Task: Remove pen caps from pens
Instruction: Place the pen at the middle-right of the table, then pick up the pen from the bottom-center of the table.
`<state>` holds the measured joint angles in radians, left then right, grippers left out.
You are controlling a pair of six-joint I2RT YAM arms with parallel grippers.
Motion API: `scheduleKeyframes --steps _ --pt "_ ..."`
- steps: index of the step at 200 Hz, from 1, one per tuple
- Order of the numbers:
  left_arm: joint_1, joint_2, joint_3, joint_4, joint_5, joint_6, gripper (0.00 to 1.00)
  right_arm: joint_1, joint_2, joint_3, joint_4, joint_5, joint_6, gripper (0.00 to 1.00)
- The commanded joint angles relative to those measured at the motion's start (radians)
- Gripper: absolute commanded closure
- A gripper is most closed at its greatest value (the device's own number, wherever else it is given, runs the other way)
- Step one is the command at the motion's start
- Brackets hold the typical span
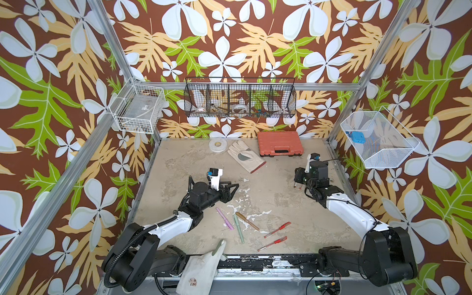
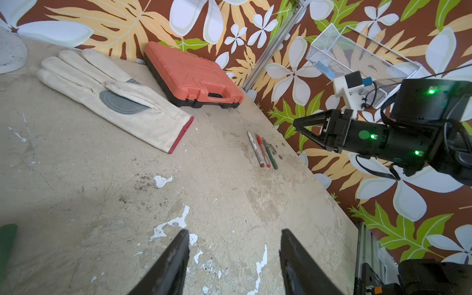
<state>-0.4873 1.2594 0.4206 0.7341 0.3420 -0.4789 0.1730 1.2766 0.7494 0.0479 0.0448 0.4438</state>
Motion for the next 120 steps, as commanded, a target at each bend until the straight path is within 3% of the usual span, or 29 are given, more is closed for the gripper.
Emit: scheduleKeyframes --steps 1,53,89,120 --pt "0.0 0.01 0.007 0.015 -0.009 -0.036 0.42 0.035 -0.021 -0.014 -0.011 -0.005 -0.057 0.65" --pt "0.0 0.029 0.063 -0.122 -0.03 -0.18 0.42 0.091 -0.04 -0.017 -0.017 -0.115 -0.119 0.65" --pt "0.0 -0.065 0.07 -0.312 -0.11 -0.211 0.42 0.216 0.026 -0.001 -0.042 -0.115 -0.189 0.66" --pt "-0.002 -0.142 0.018 -0.331 -0.116 -0.221 0.42 0.355 0.066 0.064 -0.128 -0.047 -0.232 0.66"
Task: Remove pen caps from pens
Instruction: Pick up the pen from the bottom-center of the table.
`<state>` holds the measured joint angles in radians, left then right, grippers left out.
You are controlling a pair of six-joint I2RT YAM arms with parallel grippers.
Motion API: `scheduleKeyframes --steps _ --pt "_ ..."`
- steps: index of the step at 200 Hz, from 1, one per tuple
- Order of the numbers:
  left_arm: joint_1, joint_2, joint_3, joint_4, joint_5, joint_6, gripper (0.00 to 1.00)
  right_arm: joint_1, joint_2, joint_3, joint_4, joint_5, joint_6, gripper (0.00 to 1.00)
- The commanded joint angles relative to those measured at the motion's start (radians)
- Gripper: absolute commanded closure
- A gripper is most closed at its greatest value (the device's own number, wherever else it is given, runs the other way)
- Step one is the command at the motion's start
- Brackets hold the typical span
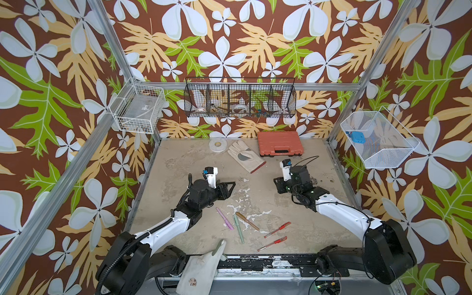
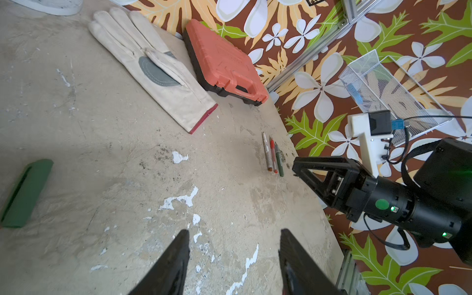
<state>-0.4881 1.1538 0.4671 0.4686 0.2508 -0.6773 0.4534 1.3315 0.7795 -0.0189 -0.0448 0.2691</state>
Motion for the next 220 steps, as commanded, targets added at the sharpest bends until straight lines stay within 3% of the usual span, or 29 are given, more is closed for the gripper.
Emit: scheduleKeyframes --steps 1,75,126,164,220 --pt "-0.001 -0.039 -0.03 -0.066 -0.024 -0.022 0.42 0.078 0.01 0.035 -0.065 0.042 -0.058 0.66" --pt "-0.006 -0.139 -0.13 -0.124 0.068 -0.051 0.43 0.323 -0.073 -0.035 -0.194 -0.054 -0.098 0.67" --pt "-0.045 -0.134 -0.153 -0.159 0.111 -0.04 0.44 0.489 -0.031 -0.05 -0.251 -0.032 -0.077 0.67" --pt "-0.138 -0.145 -0.134 -0.266 0.071 -0.061 0.44 0.519 0.014 -0.052 -0.254 -0.073 -0.085 0.68" --pt "-0.144 -0.192 -0.149 -0.303 0.061 -0.104 0.44 0.543 0.101 -0.015 -0.284 -0.075 -0.12 0.71"
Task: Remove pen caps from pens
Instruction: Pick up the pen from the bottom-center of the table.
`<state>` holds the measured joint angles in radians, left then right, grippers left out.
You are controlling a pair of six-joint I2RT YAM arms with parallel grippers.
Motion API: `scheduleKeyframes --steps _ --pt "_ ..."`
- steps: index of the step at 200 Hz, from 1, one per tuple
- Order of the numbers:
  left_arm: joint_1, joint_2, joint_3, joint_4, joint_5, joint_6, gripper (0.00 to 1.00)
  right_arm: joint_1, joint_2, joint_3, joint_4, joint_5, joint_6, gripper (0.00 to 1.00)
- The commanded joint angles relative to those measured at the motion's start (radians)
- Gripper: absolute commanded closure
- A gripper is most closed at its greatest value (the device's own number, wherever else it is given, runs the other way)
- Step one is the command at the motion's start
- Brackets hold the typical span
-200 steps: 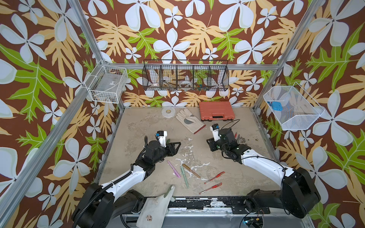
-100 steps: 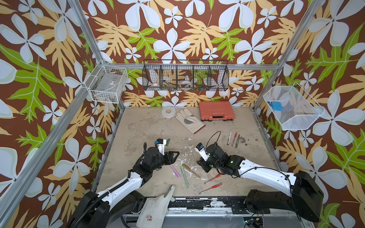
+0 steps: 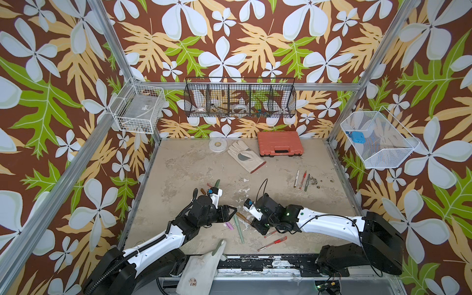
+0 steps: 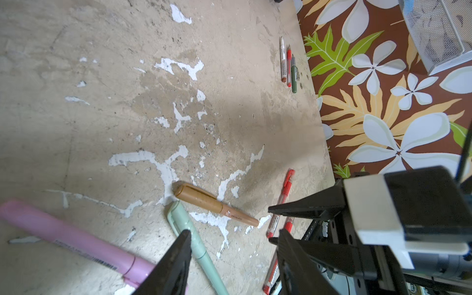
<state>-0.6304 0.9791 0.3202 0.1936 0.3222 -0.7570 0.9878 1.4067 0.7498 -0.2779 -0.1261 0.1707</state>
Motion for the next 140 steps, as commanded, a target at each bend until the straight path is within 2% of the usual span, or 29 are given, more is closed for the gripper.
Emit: scheduleKeyframes --steps 1,140 --pt "-0.002 -0.019 -0.002 -0.029 -0.011 -0.024 0.44 0.01 0.027 0.014 -0.026 0.008 -0.022 0.71" --pt "-0.002 -0.013 0.021 -0.052 -0.013 -0.003 0.44 0.037 0.202 0.069 -0.02 0.118 -0.024 0.75"
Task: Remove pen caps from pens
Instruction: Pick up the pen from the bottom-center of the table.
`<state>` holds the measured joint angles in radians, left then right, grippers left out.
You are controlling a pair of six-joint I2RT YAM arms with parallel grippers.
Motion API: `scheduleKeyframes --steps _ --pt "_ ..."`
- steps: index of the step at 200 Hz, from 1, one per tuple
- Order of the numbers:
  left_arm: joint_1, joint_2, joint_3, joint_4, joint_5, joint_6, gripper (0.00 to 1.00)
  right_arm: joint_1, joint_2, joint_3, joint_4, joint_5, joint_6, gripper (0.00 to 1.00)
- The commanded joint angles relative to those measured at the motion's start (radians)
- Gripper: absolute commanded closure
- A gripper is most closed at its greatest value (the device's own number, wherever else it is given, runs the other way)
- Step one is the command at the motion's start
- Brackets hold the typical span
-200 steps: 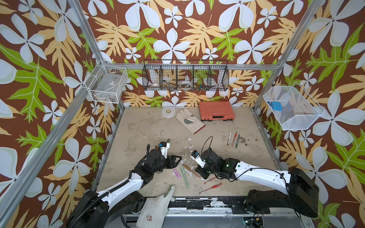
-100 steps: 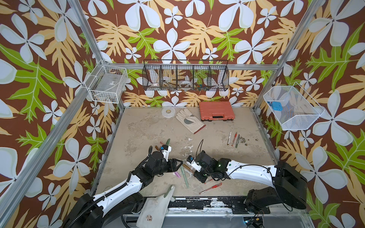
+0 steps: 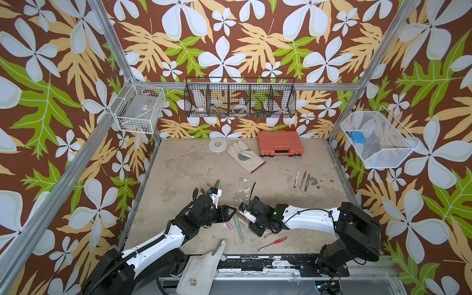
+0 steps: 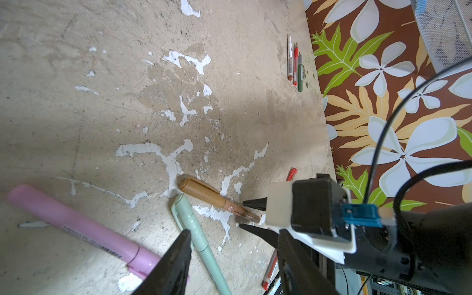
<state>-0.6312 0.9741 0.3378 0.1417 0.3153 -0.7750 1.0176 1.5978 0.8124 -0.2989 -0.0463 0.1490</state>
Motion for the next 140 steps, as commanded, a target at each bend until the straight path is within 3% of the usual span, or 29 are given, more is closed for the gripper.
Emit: scheduleKeyframes --steps 1,48,90,140 --pt "-0.001 -0.008 0.003 0.001 -0.006 0.015 0.44 0.008 0.012 0.007 0.001 0.04 -0.002 0.75" --pt "-0.001 -0.024 0.011 0.001 -0.017 -0.003 0.44 0.023 0.026 -0.004 0.007 0.096 0.022 0.82" --pt "-0.001 -0.079 0.051 -0.046 -0.072 -0.001 0.43 0.013 -0.021 -0.027 0.014 0.119 0.039 1.0" --pt "0.001 -0.104 0.089 0.008 -0.084 -0.045 0.42 -0.148 -0.184 -0.028 0.057 0.051 0.059 1.0"
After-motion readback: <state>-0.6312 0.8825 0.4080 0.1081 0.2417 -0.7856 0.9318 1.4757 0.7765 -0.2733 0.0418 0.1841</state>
